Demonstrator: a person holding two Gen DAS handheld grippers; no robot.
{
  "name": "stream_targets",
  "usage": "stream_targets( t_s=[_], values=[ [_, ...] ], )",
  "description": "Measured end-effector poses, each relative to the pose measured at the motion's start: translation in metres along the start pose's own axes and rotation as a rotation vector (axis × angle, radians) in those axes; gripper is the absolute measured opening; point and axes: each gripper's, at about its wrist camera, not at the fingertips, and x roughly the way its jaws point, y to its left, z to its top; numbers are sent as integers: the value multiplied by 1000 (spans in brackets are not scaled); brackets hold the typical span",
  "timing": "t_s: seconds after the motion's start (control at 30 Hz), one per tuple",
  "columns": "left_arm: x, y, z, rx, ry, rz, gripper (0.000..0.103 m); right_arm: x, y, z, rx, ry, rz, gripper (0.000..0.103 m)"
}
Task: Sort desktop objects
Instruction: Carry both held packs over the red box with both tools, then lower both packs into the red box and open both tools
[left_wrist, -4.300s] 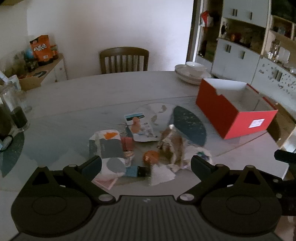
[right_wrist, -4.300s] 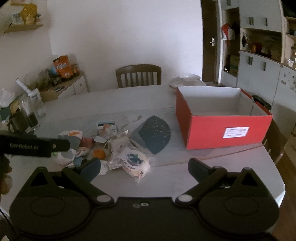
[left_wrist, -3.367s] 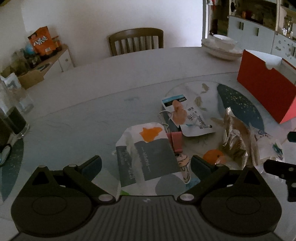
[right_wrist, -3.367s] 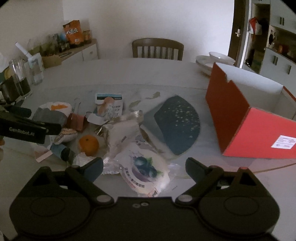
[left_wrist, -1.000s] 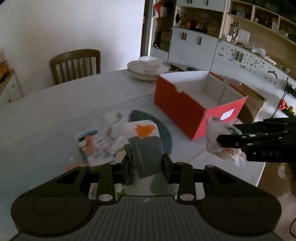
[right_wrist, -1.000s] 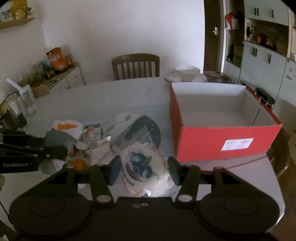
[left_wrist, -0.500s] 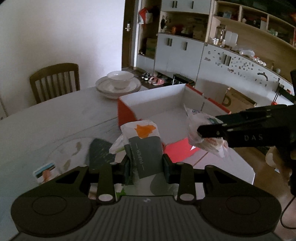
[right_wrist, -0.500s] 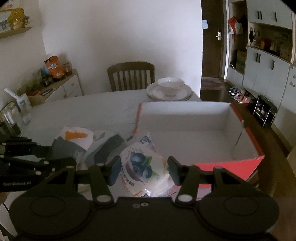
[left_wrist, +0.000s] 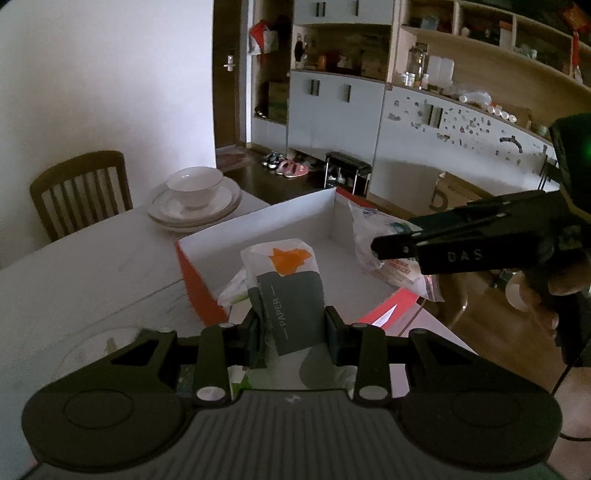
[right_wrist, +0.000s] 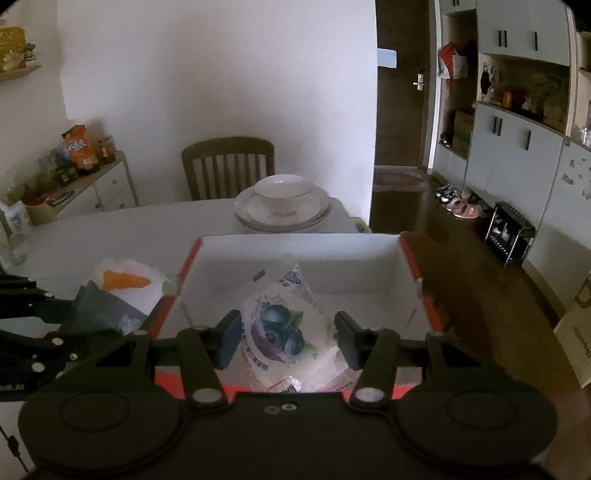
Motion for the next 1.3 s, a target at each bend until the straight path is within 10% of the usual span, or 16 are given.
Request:
stream_targets(
  t_s=[1.3],
  values=[
    [188, 14, 32, 38, 357, -11, 34, 135, -36, -4, -187, 302, 38, 54]
  ],
)
